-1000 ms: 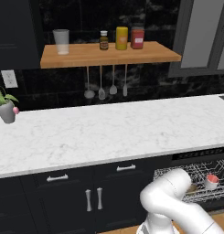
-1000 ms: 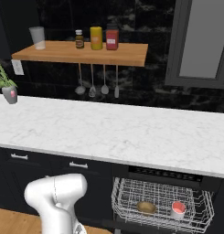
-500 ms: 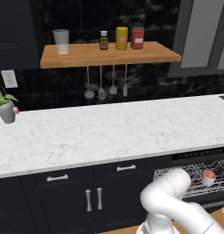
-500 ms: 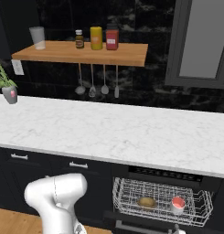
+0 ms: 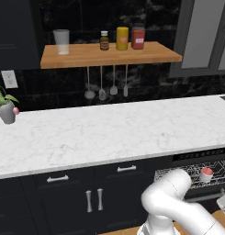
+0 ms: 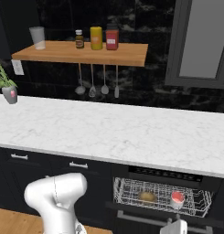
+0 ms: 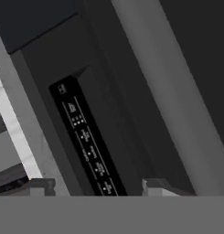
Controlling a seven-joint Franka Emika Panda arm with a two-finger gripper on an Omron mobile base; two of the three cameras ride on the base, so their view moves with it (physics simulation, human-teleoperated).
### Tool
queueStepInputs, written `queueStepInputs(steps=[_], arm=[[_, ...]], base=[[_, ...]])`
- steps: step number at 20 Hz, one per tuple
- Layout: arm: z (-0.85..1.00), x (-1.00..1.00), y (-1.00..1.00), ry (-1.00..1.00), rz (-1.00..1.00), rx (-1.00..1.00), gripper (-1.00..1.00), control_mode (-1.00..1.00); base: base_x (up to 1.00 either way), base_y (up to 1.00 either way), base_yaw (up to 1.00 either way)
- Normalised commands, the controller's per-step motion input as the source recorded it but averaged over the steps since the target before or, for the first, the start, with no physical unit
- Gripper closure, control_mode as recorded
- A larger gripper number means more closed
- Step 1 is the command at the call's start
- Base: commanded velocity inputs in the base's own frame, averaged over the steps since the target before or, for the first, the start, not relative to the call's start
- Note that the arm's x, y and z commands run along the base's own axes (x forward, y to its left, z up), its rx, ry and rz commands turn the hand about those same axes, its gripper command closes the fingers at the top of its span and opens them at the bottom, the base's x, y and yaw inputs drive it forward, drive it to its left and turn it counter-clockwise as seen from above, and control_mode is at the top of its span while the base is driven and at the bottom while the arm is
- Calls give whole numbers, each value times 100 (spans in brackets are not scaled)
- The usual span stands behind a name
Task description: Pick up the cup and bowl from the counter, place them in the dishwasher, and close the dishwasher door.
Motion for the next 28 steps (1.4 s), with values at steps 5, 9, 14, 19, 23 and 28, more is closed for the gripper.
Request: queueStepInputs(steps=[5, 9, 14, 19, 23, 28], arm=[[-23, 100, 56, -19, 0, 11, -100, -100], [-20, 100, 55, -15, 0, 10, -100, -100], [-25, 100, 49, -12, 0, 9, -100, -100], [-31, 100, 47, -12, 2, 10, -100, -100], [-35, 100, 32, -20, 6, 16, -100, -100], [-31, 100, 23, -25, 7, 19, -100, -100]], base=[[0, 0, 0], [0, 0, 0], [0, 0, 0], [0, 0, 0], [0, 0, 0], [0, 0, 0]])
